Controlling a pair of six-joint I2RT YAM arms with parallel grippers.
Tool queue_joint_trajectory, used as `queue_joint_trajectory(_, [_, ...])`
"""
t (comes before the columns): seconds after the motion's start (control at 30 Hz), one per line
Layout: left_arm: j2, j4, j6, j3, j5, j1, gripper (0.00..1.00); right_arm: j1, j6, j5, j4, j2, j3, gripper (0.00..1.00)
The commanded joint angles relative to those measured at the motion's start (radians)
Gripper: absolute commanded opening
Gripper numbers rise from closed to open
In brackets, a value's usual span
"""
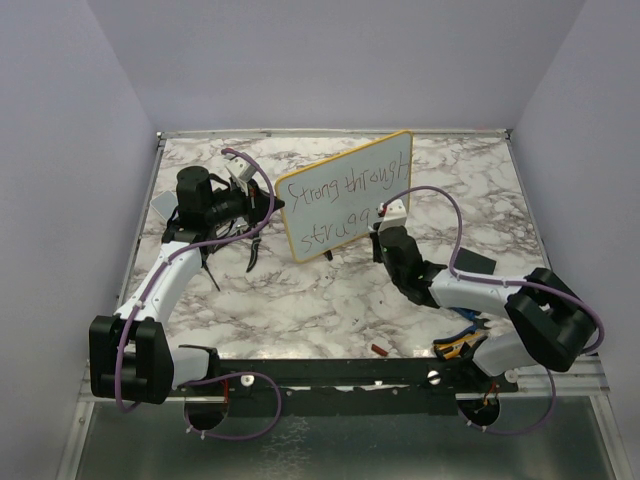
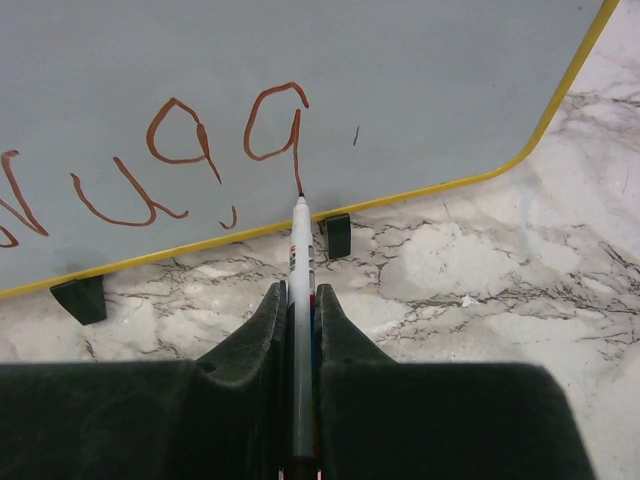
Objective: Write a sentence on the whiteboard
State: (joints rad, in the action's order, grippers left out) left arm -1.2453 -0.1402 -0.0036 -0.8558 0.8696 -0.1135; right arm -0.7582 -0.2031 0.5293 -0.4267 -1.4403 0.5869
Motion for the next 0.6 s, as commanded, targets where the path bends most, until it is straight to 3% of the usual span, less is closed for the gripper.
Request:
queue_joint_trajectory(0.0, [0.012, -0.014, 0.03, 0.014, -0.009, 0.002, 0.0, 0.002, -0.019, -0.023, -0.007, -0.044, 0.007, 0.01])
queue_joint_trajectory(0.57, [0.015, -0.017, 0.028, 0.014, -0.009, 0.002, 0.0, 0.001, -0.017, -0.096, -0.043, -0.027, 0.024, 0.0])
